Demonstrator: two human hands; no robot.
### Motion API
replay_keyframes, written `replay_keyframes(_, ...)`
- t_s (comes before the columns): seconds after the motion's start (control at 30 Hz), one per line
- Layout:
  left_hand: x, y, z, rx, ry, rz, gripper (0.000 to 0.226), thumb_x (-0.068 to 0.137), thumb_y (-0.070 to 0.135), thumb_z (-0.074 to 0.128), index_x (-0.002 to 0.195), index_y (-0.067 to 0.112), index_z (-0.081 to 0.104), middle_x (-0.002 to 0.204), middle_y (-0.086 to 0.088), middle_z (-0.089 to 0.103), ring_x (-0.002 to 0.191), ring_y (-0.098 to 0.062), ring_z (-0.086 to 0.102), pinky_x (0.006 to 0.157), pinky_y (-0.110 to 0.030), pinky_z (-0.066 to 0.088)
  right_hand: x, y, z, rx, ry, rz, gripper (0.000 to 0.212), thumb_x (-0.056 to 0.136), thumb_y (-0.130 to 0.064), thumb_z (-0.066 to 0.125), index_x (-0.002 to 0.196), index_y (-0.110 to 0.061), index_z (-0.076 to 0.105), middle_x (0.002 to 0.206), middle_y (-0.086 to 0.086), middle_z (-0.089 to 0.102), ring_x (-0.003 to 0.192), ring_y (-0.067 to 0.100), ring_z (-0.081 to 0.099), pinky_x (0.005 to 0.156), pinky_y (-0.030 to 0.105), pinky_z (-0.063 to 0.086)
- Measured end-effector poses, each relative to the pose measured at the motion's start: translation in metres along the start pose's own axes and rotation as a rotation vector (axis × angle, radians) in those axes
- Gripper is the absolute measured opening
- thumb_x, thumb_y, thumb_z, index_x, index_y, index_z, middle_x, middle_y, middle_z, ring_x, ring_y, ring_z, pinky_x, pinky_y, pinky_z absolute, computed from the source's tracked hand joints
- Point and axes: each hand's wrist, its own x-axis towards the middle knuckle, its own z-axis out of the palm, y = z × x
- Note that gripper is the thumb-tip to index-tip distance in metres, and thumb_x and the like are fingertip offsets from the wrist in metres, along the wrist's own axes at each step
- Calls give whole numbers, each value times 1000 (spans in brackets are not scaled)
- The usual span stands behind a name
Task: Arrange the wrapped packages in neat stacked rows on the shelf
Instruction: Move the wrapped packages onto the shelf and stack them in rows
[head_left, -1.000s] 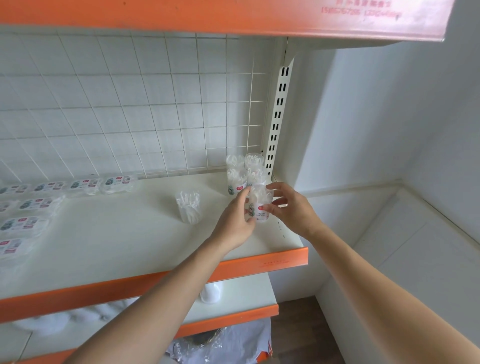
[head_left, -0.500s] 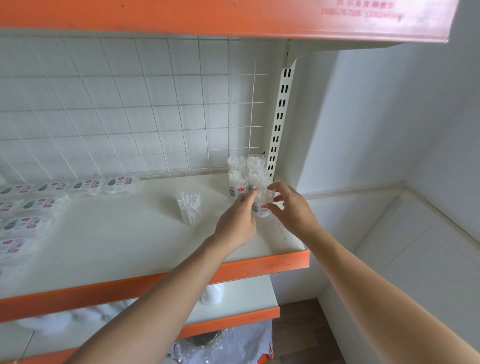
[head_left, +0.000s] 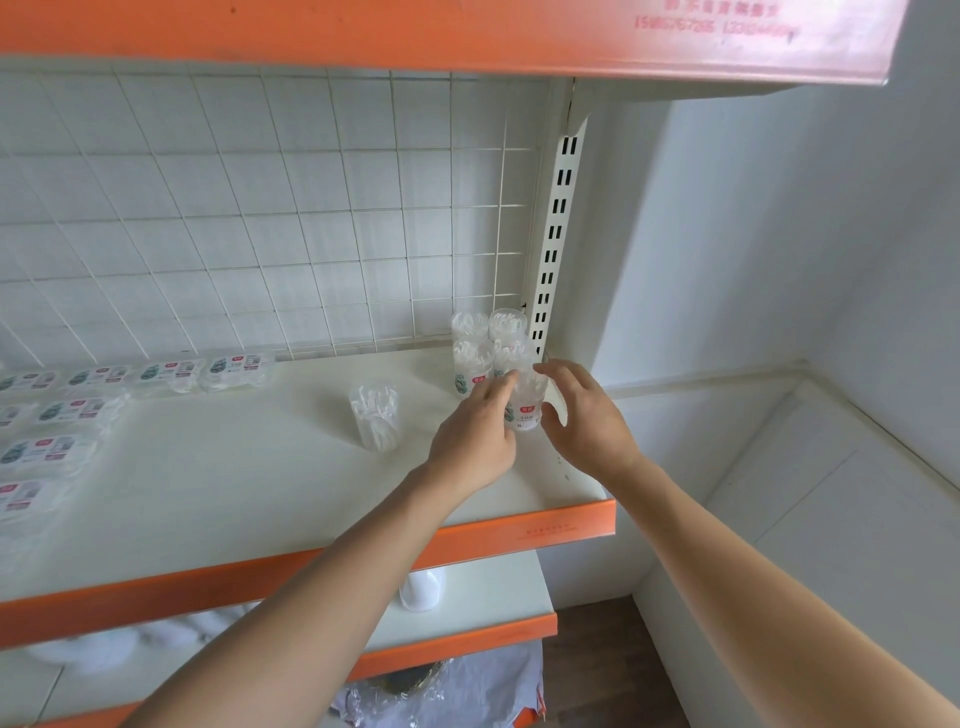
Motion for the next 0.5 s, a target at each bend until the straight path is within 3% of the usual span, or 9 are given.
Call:
replay_keyframes(0.13,-1,-3,-7,128,121,93,68,91,6,47,151,24,22,149,1,32,130,-22,41,90,-39,49,3,-6,-1,-135,-2,-92,58,87,-26,66,141,-17,46,142,8,48,132,28,43,106,47,40)
replay_keyframes(0.27,-4,-17,-23,278,255,95,67,89,6,54,150,20,30,147,-4,36,133,-26,34,97,-39,45,11,-20,-1,-275,-170,-75,70,92,-45,56,152,-29,23,159,0,20,149,21,11,119,48,12)
replay_keyframes(0.37,-11,-34,-41,377,299,-10,70,86,17,63,148,21,31,145,-4,37,132,-28,32,98,-40,39,16,-36,3,-314,-205,-106,72,93,-49,53,153,-30,17,161,-2,12,150,20,4,120,46,3)
replay_keyframes(0.5,-23,-62,-65,430,202,-240,84,81,34,73,149,24,25,151,-6,27,137,-30,26,101,-42,37,22,-59,14,-353,-236,-171,74,93,-51,51,153,-29,14,162,-4,8,150,18,-1,120,43,-1)
